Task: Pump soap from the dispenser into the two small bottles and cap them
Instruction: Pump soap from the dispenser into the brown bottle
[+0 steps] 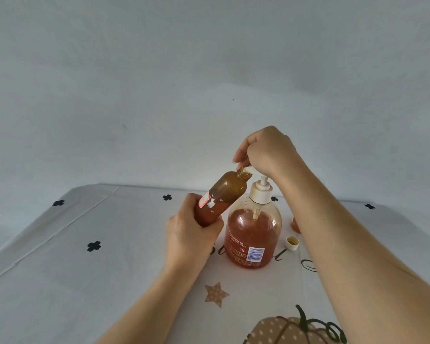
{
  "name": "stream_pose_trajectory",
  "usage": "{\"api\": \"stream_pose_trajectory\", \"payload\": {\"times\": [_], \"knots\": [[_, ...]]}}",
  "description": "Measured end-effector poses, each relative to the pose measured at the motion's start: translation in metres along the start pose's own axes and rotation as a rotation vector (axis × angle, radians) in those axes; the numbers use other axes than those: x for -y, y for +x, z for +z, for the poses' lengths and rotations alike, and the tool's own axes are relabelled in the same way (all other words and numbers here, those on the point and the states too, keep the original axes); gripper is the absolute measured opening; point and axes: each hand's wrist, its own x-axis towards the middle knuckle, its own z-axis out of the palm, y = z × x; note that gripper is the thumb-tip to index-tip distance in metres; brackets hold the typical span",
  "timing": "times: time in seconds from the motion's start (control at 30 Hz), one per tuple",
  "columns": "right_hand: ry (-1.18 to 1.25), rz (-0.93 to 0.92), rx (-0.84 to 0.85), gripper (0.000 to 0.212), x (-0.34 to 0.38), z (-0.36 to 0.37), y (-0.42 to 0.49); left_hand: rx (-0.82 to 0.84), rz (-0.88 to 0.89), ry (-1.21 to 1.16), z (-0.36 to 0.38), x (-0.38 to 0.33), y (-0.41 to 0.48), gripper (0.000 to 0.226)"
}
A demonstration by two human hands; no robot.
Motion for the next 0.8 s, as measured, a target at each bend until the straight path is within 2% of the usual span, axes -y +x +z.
{"api": "stream_pose_trajectory", "payload": {"times": [0.43, 0.8], "knots": [[-0.033, -0.032, 0.052, 0.050, -0.0009, 0.0000, -0.0010, -0.012, 0.016, 0.006, 0.0009, 0.0020, 0.0003, 0.031], [-0.046, -0.080, 0.116, 0.052, -0.0061, 0.0021, -0.0060, 0.004, -0.060, 0.000, 0.0009, 0.0024, 0.0015, 0.020]]}}
